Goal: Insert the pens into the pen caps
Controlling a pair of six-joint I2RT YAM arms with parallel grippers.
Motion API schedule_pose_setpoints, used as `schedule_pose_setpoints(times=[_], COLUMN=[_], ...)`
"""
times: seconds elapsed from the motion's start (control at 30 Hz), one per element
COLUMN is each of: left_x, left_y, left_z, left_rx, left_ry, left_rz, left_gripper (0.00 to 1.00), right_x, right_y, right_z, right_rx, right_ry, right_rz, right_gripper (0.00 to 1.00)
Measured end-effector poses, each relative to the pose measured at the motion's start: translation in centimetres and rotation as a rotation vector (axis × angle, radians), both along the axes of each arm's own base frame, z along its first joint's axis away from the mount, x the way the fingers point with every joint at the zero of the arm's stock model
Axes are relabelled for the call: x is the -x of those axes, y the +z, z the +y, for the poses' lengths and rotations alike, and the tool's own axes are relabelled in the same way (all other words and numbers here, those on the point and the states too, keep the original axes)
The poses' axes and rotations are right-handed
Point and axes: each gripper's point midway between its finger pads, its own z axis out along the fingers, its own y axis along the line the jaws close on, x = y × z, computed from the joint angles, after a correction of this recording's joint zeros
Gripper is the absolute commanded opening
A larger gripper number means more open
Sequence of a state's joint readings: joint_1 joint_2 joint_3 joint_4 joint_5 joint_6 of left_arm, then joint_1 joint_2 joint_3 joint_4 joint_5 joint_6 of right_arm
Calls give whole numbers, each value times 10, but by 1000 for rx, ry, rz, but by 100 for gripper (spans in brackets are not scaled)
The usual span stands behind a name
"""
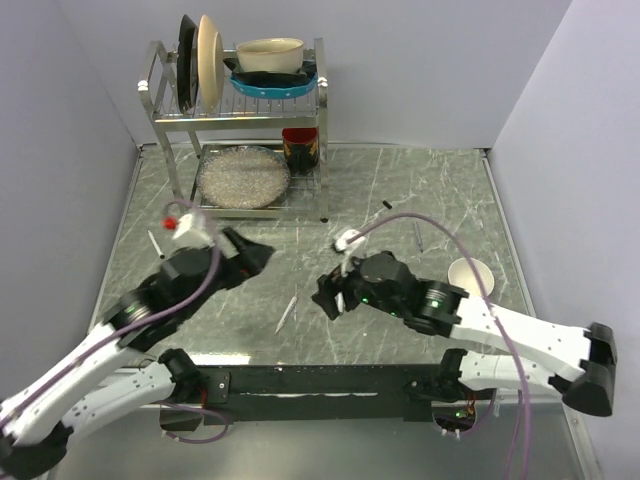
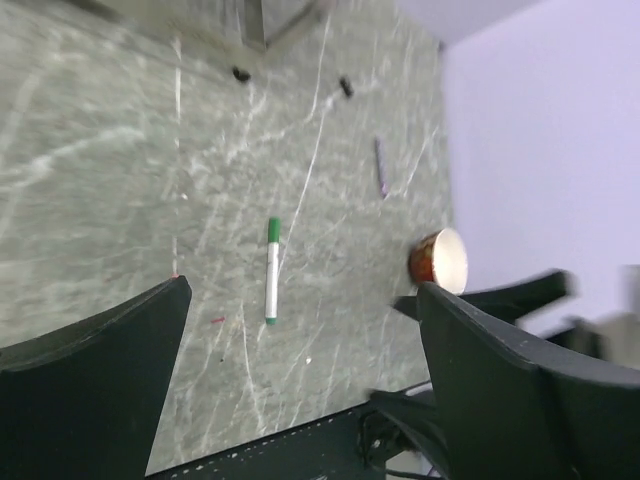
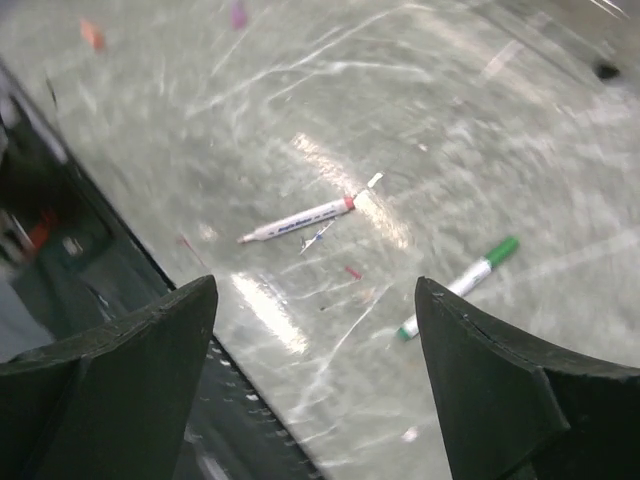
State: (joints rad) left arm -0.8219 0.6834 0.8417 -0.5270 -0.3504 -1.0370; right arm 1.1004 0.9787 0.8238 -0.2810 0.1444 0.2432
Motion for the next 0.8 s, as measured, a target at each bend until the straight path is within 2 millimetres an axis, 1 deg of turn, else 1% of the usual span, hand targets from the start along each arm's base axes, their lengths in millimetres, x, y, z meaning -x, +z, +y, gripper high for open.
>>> schedule_pose_setpoints(times=[0.07,0.13,0.2,0.23,0.3,0.43,0.53,0.63,0.7,0.8], left_x=[10,21,31,35,41,49,51,52,52,53], left_y=[14,29,38,39,38,32,26,19,14,10], left_z=[20,38,54,61,73,85,90,94,95,98], left_rx=[35,89,141,158,181,194,183,168,152,139], left_ry=[33,56,79,88,108,127,138,150,155,162], left_rz=[-47,-108,-161,-178,-201,-210,-200,-182,-168,-160], left_gripper=[99,99,99,99,99,99,100,99,100,99], right_x=[1,2,3,4,3,2,1,0,-2,-4], right_y=[-13,-31,-50,-58,-76,-111,-139,-162,-175,-184], right_z=[16,29,41,47,59,78,84,89,91,94], right_rx=[60,133,208,235,297,388,453,502,524,542], right_ry=[113,218,320,360,451,601,677,721,740,756], right_rz=[-37,-59,-67,-68,-63,-44,-18,8,18,21], right_gripper=[83,82,81,80,78,75,73,73,73,74])
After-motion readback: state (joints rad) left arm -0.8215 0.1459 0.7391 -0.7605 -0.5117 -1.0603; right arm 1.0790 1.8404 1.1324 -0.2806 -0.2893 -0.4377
